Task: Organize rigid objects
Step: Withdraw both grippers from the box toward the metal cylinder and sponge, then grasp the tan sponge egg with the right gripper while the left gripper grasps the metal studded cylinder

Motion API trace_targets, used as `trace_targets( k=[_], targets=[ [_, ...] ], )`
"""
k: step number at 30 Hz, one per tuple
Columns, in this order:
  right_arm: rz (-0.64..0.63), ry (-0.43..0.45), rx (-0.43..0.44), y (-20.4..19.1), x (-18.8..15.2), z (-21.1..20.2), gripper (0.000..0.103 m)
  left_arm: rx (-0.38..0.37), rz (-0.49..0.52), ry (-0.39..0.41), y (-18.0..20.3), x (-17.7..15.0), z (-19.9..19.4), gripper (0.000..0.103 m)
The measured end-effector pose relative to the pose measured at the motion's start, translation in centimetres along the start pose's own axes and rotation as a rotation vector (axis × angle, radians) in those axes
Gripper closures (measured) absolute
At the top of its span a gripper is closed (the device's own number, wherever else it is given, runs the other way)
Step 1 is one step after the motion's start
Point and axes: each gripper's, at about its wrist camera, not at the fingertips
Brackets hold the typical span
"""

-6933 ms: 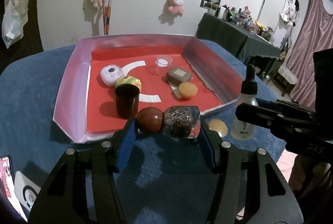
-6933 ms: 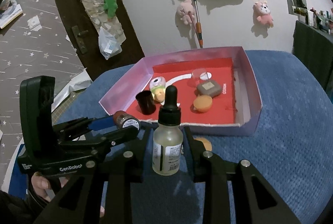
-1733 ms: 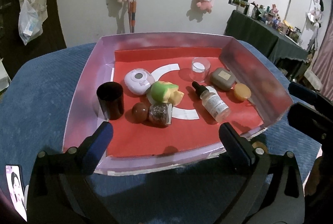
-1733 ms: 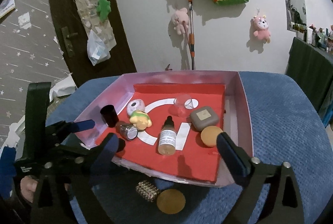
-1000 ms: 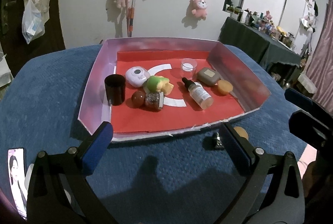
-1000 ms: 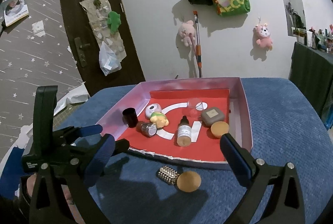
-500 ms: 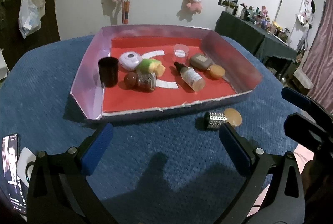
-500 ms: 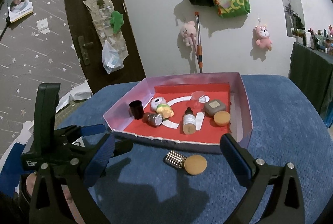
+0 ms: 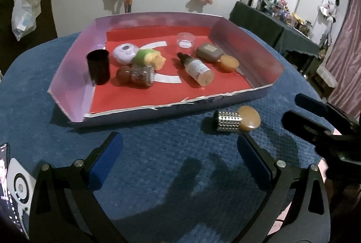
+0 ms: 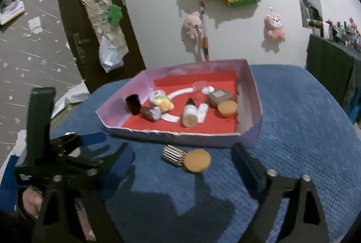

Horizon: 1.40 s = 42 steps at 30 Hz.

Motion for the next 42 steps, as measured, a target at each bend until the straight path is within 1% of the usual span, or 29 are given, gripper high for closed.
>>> trace_targets(
  k=[4, 6, 10, 14, 16, 18, 20, 24, 28, 29, 30, 31, 33, 35, 36, 38, 41, 42],
  targets=[
    [-0.003, -0.049, -0.07, 1.3, -0.4, 1.0, 0.019, -0.024, 0.019, -0.02, 1.2, 0.4, 1.2, 0.001],
    [0.003, -0.063, -0.092, 1.9, -0.6, 1.3, 0.019, -0.016, 0.036, -0.025, 2.0, 0.6, 1.8, 0.002],
    [0.041, -0.077, -0.087, 3.2, -0.9, 1.6, 0.019, -0.024, 0.043, -0.044, 3.0, 1.1, 3.0, 0.002],
    [0.048, -0.084, -0.094, 3.8, -1.1, 1.6, 0.019, 0.001, 0.052, -0.069, 3.5, 1.4, 4.5, 0.002],
    [0.054, -0.083, -0.098, 4.2, -1.2, 1.5, 0.019, 0.004, 0.037, -0.083, 3.2, 1.6, 4.9, 0.0],
    [0.066, -0.084, -0.097, 4.6, -1.2, 1.4, 0.019, 0.046, 0.027, -0.091, 2.8, 1.6, 5.1, 0.0],
    [0.076, -0.085, -0.093, 4.9, -1.3, 1.4, 0.019, 0.045, 0.004, -0.101, 2.1, 1.4, 5.0, 0.0],
    [0.081, -0.098, -0.081, 5.0, -1.3, 2.0, 0.019, 0.087, -0.003, -0.08, 0.8, 0.5, 4.0, 0.0],
    [0.036, -0.133, -0.068, 4.0, -1.3, 3.4, 0.019, 0.043, 0.012, -0.075, 0.0, 0.1, 3.5, 0.001],
    [0.017, -0.141, -0.07, 3.6, -1.3, 3.8, 0.019, 0.032, 0.024, -0.075, 0.1, 0.0, 3.5, 0.003],
    [-0.009, -0.15, -0.08, 3.1, -1.4, 4.3, 0.02, 0.031, 0.037, -0.074, 0.2, 0.0, 3.4, 0.007],
    [-0.023, -0.155, -0.086, 2.9, -1.4, 4.6, 0.022, 0.028, 0.053, -0.074, 0.3, -0.1, 3.4, 0.007],
    [-0.046, -0.168, -0.081, 2.5, -1.4, 5.3, 0.03, -0.003, 0.085, -0.077, 0.7, -0.1, 3.4, 0.007],
    [-0.055, -0.181, -0.071, 2.5, -1.2, 5.6, 0.037, -0.005, 0.124, -0.076, 1.2, -0.1, 3.3, 0.007],
    [-0.059, -0.187, -0.07, 2.5, -1.1, 5.9, 0.039, 0.003, 0.15, -0.074, 1.5, -0.1, 3.4, 0.007],
    [-0.053, -0.198, -0.048, 2.8, -0.8, 6.0, 0.039, 0.01, 0.172, -0.076, 1.9, 0.0, 3.5, 0.007],
    [-0.07, -0.222, -0.03, 2.8, -0.5, 6.4, 0.039, 0.01, 0.167, -0.073, 1.8, 0.4, 3.6, 0.007],
    [-0.081, -0.227, -0.031, 2.6, -0.5, 6.6, 0.042, 0.015, 0.168, -0.07, 1.9, 0.5, 3.6, 0.007]
  ],
)
Point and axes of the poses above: each gripper's, at about its wrist camera, not at the fingertips, and z roughly the way its jaws point, y to its right, x to its top, and after that the axes turned 9 degrees about x, right-handed
